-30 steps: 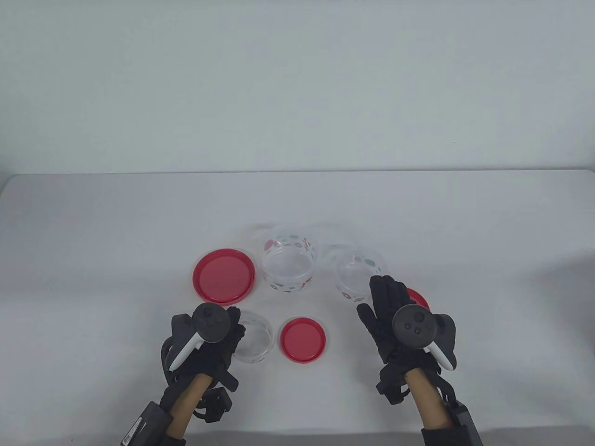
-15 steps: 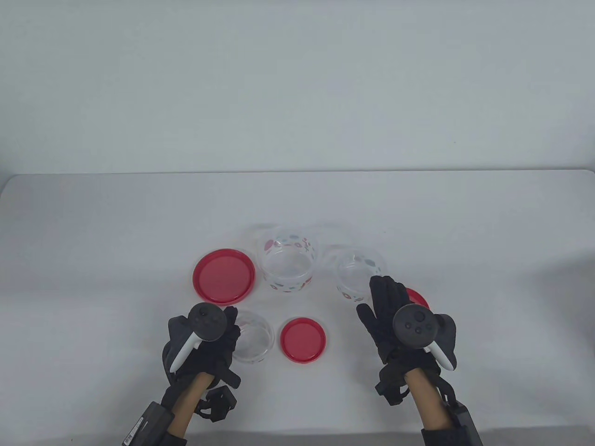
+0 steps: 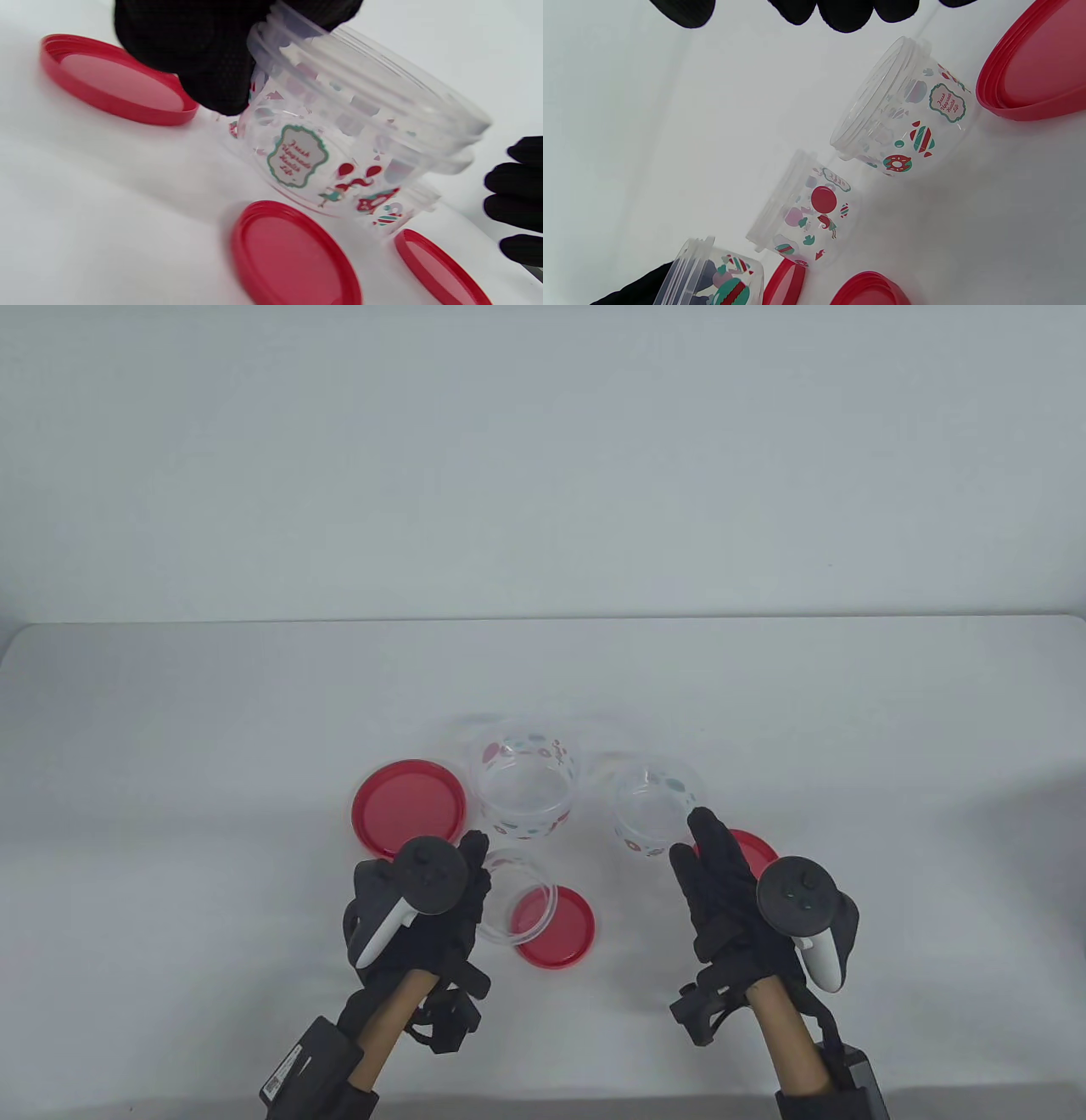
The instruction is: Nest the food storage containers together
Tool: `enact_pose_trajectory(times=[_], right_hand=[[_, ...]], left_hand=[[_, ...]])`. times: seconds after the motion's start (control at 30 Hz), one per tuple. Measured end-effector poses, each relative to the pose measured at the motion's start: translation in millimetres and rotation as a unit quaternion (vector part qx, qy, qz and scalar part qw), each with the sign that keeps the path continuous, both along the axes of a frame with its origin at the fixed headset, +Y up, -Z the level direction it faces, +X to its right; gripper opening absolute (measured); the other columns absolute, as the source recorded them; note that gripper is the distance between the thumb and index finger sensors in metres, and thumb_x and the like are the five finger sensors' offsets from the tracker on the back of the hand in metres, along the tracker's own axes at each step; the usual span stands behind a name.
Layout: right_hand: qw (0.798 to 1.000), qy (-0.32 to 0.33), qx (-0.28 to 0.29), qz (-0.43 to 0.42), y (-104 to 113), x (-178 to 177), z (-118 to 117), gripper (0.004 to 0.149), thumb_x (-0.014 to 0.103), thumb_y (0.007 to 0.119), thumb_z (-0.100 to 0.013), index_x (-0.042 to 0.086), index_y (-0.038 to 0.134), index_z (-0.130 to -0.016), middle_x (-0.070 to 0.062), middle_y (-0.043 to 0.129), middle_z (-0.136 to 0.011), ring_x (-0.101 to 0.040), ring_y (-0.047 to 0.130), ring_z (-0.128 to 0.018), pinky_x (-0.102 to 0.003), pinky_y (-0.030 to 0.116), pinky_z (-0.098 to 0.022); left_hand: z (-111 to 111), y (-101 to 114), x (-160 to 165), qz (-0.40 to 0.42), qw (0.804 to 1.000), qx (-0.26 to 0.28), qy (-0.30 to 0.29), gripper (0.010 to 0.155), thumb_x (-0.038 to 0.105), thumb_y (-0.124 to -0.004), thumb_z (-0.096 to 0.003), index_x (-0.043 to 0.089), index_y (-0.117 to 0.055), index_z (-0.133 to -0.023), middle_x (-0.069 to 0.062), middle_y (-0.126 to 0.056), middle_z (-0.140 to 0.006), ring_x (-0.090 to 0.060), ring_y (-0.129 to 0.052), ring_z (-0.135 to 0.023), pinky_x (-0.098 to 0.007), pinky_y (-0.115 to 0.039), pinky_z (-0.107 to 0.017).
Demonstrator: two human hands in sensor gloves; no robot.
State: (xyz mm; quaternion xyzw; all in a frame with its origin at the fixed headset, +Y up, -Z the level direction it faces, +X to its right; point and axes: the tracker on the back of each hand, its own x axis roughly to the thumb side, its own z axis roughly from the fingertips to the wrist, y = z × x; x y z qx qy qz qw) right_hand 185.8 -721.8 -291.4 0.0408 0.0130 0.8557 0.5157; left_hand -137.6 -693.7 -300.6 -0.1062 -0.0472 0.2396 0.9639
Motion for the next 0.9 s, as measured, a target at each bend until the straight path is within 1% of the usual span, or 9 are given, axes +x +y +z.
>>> enact_pose_trajectory(times=[0.13,0.3,0.33,0.57,0.67,0.7,0.73,0.77,0.9], right_hand=[[0.998,-0.018,-0.018,-0.054,-0.4,2.8,2.0,0.069,0.048,0.051,-0.065,0.002,0.032,-0.113,-0.028,0.035,-0.113,-0.054,0.037,-0.097,-0.065,0.044,-0.064],[0.99,-0.017,-0.043,-0.132,-1.8,3.3,4.1,0.07,0.049,0.051,-0.065,0.0,0.034,-0.113,-0.029,0.041,-0.111,-0.054,0.044,-0.094,-0.063,0.05,-0.063],[0.989,-0.015,-0.046,-0.139,-1.9,3.0,4.4,0.07,0.049,0.05,-0.065,0.0,0.034,-0.113,-0.029,0.041,-0.111,-0.054,0.045,-0.094,-0.063,0.051,-0.062],[0.983,0.001,-0.053,-0.175,-2.1,-0.3,6.2,0.073,0.053,0.049,-0.065,-0.001,0.034,-0.113,-0.03,0.044,-0.11,-0.054,0.05,-0.092,-0.062,0.056,-0.06],[0.976,0.017,-0.07,-0.207,-6.1,-5.3,6.4,0.074,0.054,0.048,-0.065,-0.001,0.034,-0.113,-0.03,0.043,-0.111,-0.055,0.049,-0.092,-0.062,0.057,-0.06],[0.973,0.024,-0.077,-0.215,-7.3,-6.8,7.0,0.074,0.054,0.048,-0.066,-0.001,0.032,-0.113,-0.03,0.042,-0.11,-0.055,0.05,-0.092,-0.062,0.058,-0.059],[0.97,0.015,-0.078,-0.228,-8.7,-6.4,7.6,0.073,0.053,0.048,-0.066,-0.001,0.032,-0.113,-0.03,0.041,-0.11,-0.056,0.051,-0.091,-0.062,0.059,-0.059],[0.97,0.001,-0.077,-0.232,-9.4,-5.1,6.6,0.072,0.052,0.048,-0.066,-0.001,0.035,-0.112,-0.03,0.044,-0.109,-0.055,0.053,-0.09,-0.062,0.06,-0.057],[0.971,0.002,-0.076,-0.229,-9.8,-3.7,5.4,0.067,0.047,0.048,-0.067,-0.001,0.038,-0.112,-0.03,0.047,-0.108,-0.051,0.063,-0.086,-0.056,0.067,-0.053]], left_hand=[[-1.3,14.7,27.7,-0.009,1.0,0.011,-0.021,0.056,0.034,-0.055,-0.0677,0.023,-0.041,-0.12,-0.011,-0.072,-0.107,-0.026,-0.09,-0.065,-0.033,-0.082,-0.046],[-3.3,24.7,57.7,-0.018,0.999,0.019,-0.037,0.056,0.034,-0.054,-0.0679,0.023,-0.04,-0.121,-0.01,-0.072,-0.107,-0.025,-0.09,-0.065,-0.033,-0.081,-0.046],[-3.7,25.7,61.9,-0.018,0.999,0.021,-0.038,0.056,0.034,-0.054,-0.0679,0.023,-0.04,-0.121,-0.012,-0.072,-0.107,-0.025,-0.09,-0.065,-0.033,-0.081,-0.046],[-5.4,30.3,102.9,-0.019,0.997,0.027,-0.066,0.056,0.035,-0.054,-0.0682,0.023,-0.04,-0.121,-0.01,-0.071,-0.108,-0.025,-0.09,-0.066,-0.033,-0.081,-0.047],[-2.1,30.9,120.3,-0.001,0.996,0.037,-0.086,0.055,0.034,-0.054,-0.0682,0.023,-0.04,-0.121,-0.009,-0.072,-0.107,-0.024,-0.09,-0.066,-0.032,-0.082,-0.047],[-0.5,31.1,125.0,0.009,0.995,0.035,-0.092,0.055,0.033,-0.054,-0.0684,0.023,-0.041,-0.121,-0.011,-0.072,-0.107,-0.026,-0.089,-0.065,-0.033,-0.081,-0.046],[2.2,31.6,128.9,-0.008,0.996,0.043,-0.077,0.055,0.033,-0.054,-0.0682,0.022,-0.042,-0.12,-0.012,-0.072,-0.107,-0.027,-0.089,-0.065,-0.033,-0.081,-0.046],[1.9,32.2,130.4,-0.031,0.994,0.059,-0.09,0.054,0.033,-0.054,-0.0682,0.023,-0.042,-0.12,-0.01,-0.072,-0.107,-0.025,-0.09,-0.064,-0.032,-0.082,-0.046],[2.8,28.9,127.1,0.009,0.994,0.046,-0.094,0.055,0.032,-0.054,-0.068,0.022,-0.042,-0.12,-0.012,-0.071,-0.108,-0.026,-0.09,-0.065,-0.033,-0.082,-0.047]])
